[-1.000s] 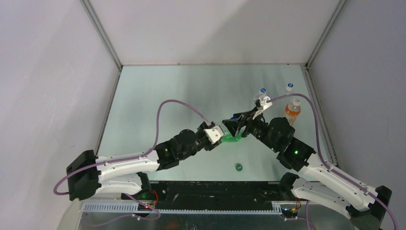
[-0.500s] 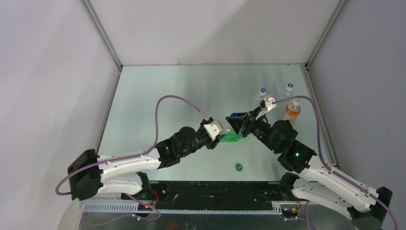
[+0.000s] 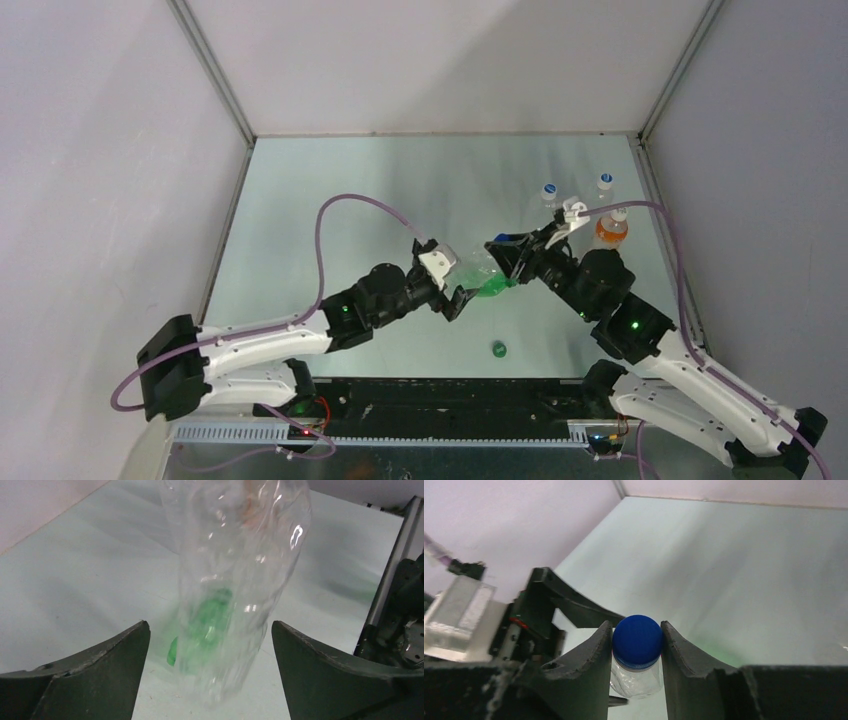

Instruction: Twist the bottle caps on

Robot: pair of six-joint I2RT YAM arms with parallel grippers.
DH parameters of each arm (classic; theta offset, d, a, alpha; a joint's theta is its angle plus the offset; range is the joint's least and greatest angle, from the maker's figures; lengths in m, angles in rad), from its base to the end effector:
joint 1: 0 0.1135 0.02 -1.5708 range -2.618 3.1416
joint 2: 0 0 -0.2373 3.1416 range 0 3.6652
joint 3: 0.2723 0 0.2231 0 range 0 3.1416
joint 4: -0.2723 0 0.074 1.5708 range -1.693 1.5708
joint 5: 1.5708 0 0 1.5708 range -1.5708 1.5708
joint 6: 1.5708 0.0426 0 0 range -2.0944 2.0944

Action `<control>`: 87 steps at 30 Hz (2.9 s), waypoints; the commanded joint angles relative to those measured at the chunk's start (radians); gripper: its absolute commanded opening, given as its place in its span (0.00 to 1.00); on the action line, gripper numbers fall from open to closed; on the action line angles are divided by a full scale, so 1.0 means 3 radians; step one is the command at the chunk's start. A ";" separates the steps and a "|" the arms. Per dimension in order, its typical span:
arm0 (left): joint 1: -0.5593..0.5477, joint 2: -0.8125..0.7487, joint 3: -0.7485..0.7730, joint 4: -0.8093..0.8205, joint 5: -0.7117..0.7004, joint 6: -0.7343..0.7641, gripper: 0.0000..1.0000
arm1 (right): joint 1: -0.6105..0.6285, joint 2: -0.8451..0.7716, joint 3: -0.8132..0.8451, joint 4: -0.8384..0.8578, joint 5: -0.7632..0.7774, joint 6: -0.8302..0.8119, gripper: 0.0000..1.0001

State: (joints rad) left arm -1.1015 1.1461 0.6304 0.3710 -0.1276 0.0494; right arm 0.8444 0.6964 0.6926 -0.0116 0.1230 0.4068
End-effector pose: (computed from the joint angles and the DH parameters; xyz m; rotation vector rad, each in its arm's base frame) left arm 0.1196 -0.2239 0.2592 0.8752 1.5277 -0.6663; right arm 0.1164 0.1231 0.3231 -0.2610 1.6356 0.8708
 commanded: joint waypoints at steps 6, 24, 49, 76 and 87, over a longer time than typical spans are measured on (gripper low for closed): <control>0.0035 -0.0444 -0.0016 -0.0513 -0.0145 -0.0517 1.00 | -0.0475 -0.0081 0.0628 -0.0899 0.0160 -0.0551 0.00; 0.0380 -0.0507 -0.0399 -0.0999 -0.0058 -0.1136 1.00 | -0.1513 0.0307 0.0296 -0.0537 0.0687 -0.0943 0.00; 0.0466 -0.0500 -0.0911 -0.0531 0.0048 -0.1238 1.00 | -0.1824 0.0657 -0.0141 -0.0194 0.0435 -0.0958 0.16; 0.0466 -0.0174 -0.0052 -0.1504 0.0498 -0.0861 1.00 | -0.1824 0.0140 0.0095 -0.0657 -0.0016 -0.1037 0.78; 0.0466 0.0980 0.1449 -0.2475 0.0705 0.0238 1.00 | -0.1827 -0.0143 0.0706 -0.1873 -0.0808 -0.1174 0.99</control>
State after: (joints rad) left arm -0.9661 1.2873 0.9035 -0.2584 0.0303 -0.0502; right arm 0.3008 0.6823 0.8196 -0.4252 0.0048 0.0879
